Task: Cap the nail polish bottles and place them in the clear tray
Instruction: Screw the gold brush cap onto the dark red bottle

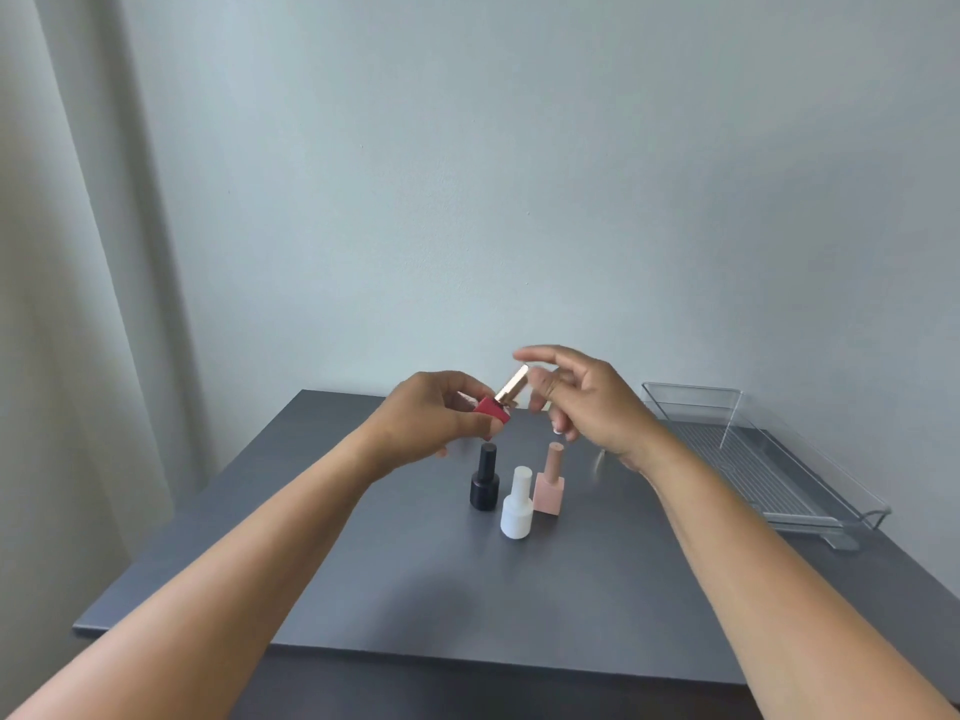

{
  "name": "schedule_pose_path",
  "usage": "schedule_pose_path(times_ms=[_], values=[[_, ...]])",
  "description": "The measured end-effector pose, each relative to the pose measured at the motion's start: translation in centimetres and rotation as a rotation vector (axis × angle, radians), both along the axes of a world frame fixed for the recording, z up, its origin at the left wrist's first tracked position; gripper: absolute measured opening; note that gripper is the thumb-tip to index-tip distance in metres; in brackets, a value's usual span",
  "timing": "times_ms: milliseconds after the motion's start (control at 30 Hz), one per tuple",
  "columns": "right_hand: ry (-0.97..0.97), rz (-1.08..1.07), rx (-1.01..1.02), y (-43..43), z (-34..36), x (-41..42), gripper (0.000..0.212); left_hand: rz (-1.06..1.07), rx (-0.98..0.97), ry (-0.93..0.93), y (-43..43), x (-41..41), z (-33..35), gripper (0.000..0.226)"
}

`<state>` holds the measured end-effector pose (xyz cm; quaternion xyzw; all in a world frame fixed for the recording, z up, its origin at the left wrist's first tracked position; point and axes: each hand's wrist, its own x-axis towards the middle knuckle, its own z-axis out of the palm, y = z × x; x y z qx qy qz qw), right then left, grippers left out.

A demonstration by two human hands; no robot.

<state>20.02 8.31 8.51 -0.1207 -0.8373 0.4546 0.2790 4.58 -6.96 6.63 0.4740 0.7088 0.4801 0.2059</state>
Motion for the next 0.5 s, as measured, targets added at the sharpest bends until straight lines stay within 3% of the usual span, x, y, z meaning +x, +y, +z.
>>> schedule_pose_path(times_ms=[233, 500], values=[[0.068, -0.301, -0.082, 4.2, -0.2, 0.6, 0.015, 0.153, -0.042, -0.06, -0.9, -2.9, -2.5, 0.022], [-0.169, -0.534, -0.087, 9.0, -5.5, -1.3, 0.014, 0.194, -0.186, -0.028, -0.1, -3.9, -7.1, 0.024]])
